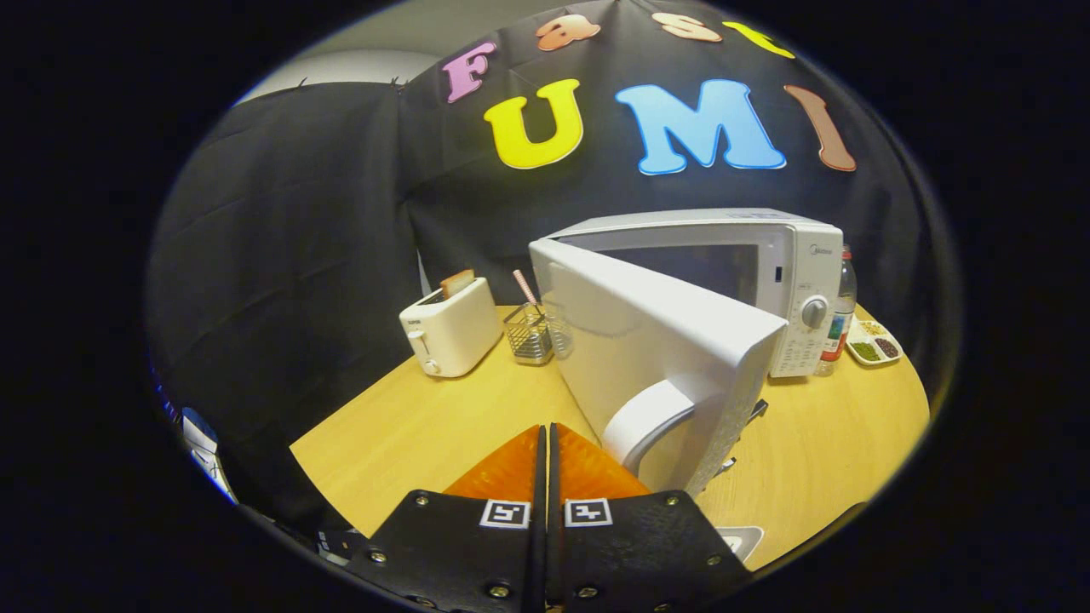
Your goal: Open the microwave, put the food inside, and close the microwave door.
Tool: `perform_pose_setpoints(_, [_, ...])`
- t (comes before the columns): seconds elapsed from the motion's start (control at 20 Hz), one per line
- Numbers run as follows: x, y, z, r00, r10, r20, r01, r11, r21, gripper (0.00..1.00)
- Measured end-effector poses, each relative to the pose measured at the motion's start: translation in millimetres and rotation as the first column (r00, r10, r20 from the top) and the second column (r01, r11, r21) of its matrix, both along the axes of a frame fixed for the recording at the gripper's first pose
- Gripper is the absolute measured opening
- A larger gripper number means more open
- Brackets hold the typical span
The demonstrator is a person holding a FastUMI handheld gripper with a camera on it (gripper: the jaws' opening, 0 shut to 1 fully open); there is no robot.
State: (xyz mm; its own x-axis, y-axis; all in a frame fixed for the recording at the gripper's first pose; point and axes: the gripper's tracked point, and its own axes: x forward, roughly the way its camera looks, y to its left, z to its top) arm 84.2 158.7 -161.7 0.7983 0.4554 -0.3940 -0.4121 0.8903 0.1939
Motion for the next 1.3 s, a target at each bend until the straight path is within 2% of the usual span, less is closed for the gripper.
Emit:
perform_pose_setpoints(0.5, [78,-69,4,0.989,-0.148,0.014,0.148,0.988,-0.03,0.01])
perform_pose_setpoints(0.8, [127,-97,0,0.975,-0.22,0.032,0.222,0.973,-0.067,0.01])
perform_pose_setpoints(1.3, [206,-122,5,0.944,-0.329,0.025,0.33,0.943,-0.048,0.01])
